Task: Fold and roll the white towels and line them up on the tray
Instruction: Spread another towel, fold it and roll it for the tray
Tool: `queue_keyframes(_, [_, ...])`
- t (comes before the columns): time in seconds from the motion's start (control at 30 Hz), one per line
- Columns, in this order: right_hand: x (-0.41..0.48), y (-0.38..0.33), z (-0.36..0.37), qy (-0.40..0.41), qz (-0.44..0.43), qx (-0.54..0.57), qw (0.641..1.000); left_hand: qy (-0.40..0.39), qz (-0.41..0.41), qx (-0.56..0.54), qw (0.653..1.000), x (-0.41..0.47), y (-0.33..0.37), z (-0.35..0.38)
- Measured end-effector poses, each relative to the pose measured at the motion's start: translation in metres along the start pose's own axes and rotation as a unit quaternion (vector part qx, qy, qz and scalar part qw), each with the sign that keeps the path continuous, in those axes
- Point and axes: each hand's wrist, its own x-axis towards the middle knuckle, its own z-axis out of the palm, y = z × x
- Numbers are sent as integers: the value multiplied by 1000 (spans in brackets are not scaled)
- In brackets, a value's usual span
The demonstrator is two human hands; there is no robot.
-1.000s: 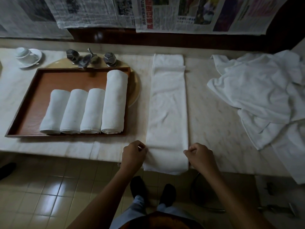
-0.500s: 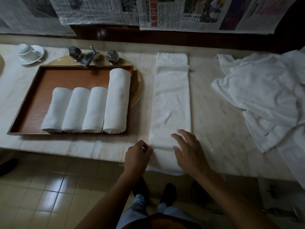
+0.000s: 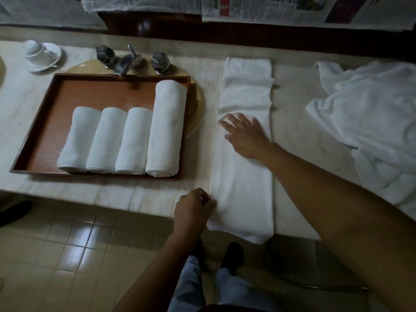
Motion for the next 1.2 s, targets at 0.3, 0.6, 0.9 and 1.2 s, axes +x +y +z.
queue_keyframes(0.3, [-102,-16,28,97,44,87,990,44,140,33,989,5,11,4])
queue_keyframes(0.6, [-76,17,45,93,55,34,993,46,300,142,942,30,40,51])
queue_keyframes(0.9, [-49,27,25,105,-75,41,991,-33,327,253,910,36,30,70])
queue_keyframes(1.2, [59,73,-13,56,6,-15,998,-23,330,266,905,38,28,73])
